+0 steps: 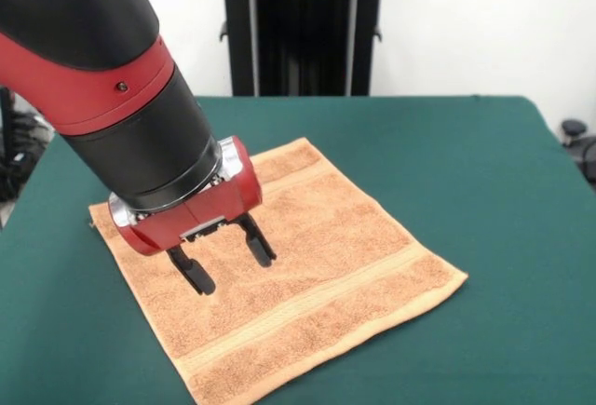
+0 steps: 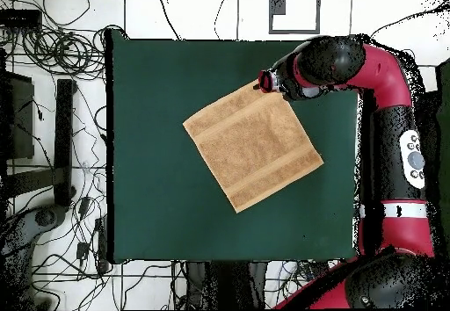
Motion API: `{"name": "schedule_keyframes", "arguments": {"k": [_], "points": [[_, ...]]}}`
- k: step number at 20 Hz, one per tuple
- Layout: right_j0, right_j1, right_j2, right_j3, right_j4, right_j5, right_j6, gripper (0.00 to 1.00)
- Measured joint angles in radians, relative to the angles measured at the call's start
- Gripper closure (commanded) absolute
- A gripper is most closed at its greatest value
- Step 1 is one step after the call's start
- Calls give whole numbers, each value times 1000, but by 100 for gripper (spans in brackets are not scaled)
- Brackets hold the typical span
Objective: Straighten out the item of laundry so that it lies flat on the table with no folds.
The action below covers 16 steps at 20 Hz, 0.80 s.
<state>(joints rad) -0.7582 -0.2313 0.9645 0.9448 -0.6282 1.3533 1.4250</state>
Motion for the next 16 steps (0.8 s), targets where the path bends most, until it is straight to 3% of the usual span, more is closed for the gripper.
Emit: {"name": "schedule_keyframes", "arguments": {"k": [8,16], "points": [[-3,-16,0,18,0,0,0,0],[-25,-132,0,154,7,-18,0,0]]}}
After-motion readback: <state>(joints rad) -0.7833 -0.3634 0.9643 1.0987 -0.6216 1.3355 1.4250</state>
